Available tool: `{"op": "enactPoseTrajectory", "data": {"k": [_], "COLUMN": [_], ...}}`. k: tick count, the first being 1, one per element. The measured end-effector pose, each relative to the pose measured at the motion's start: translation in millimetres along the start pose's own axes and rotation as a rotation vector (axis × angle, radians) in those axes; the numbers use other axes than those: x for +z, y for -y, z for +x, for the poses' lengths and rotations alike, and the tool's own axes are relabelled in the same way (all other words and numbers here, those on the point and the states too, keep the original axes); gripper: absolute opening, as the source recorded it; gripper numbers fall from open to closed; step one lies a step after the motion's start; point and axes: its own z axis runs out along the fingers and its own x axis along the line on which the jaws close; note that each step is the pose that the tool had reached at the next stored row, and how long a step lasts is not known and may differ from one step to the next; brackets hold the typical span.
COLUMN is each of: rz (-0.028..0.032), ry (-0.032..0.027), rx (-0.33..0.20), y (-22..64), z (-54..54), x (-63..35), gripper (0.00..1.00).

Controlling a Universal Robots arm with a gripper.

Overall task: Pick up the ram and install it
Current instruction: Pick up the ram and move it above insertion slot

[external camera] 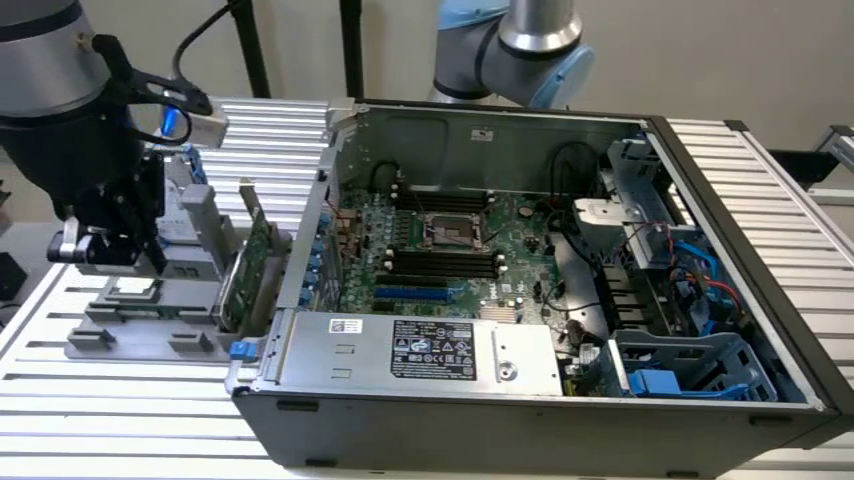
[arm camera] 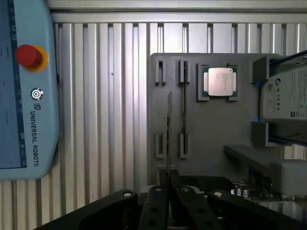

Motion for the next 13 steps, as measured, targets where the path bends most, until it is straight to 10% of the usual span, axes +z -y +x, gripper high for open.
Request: {"op": "enactPoseTrajectory", "data": {"k": [13], "rz": [0.0000], "ry": [0.0057], "rx": [0.000], "y": [49.1], "z": [-1.0], "x": [-45.4], "gripper": [0.00]}}
